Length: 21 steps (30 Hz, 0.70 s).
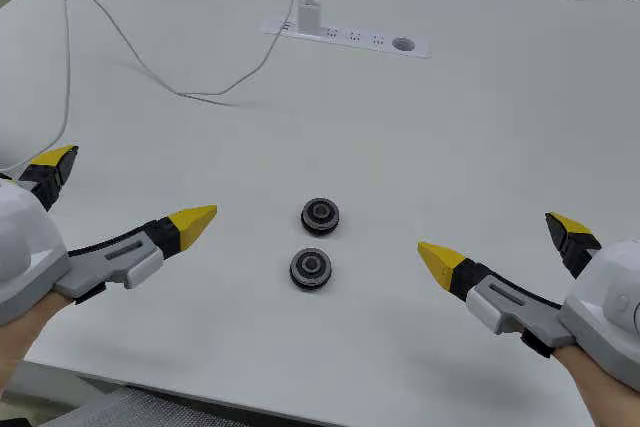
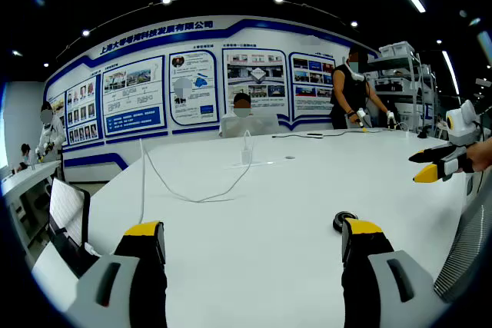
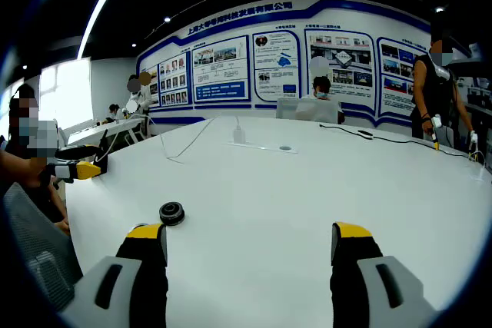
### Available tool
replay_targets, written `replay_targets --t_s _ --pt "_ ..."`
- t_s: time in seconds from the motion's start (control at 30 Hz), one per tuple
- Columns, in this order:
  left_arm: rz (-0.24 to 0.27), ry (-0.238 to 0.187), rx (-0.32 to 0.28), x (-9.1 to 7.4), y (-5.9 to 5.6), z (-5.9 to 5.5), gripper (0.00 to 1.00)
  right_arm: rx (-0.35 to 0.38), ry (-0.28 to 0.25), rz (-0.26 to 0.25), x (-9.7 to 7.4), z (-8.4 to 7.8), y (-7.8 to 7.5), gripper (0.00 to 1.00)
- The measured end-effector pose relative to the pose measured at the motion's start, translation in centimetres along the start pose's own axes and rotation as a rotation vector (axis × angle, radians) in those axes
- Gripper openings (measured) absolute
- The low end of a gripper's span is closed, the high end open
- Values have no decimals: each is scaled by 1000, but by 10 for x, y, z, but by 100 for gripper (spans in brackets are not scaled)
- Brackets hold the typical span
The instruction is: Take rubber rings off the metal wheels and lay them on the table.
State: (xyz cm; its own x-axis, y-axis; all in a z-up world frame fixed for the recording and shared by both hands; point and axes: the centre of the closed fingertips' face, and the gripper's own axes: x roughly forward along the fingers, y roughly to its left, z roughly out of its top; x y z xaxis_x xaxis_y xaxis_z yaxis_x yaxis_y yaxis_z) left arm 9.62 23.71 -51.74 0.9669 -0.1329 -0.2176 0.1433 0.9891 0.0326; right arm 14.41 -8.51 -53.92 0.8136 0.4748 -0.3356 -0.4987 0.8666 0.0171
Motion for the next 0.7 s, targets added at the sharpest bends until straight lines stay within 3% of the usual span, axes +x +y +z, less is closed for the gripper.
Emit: replay_targets --t_s 0.7 --pt "-7 8 1 -1 -1 0 97 19 14 -3 -1 -6 -1 87"
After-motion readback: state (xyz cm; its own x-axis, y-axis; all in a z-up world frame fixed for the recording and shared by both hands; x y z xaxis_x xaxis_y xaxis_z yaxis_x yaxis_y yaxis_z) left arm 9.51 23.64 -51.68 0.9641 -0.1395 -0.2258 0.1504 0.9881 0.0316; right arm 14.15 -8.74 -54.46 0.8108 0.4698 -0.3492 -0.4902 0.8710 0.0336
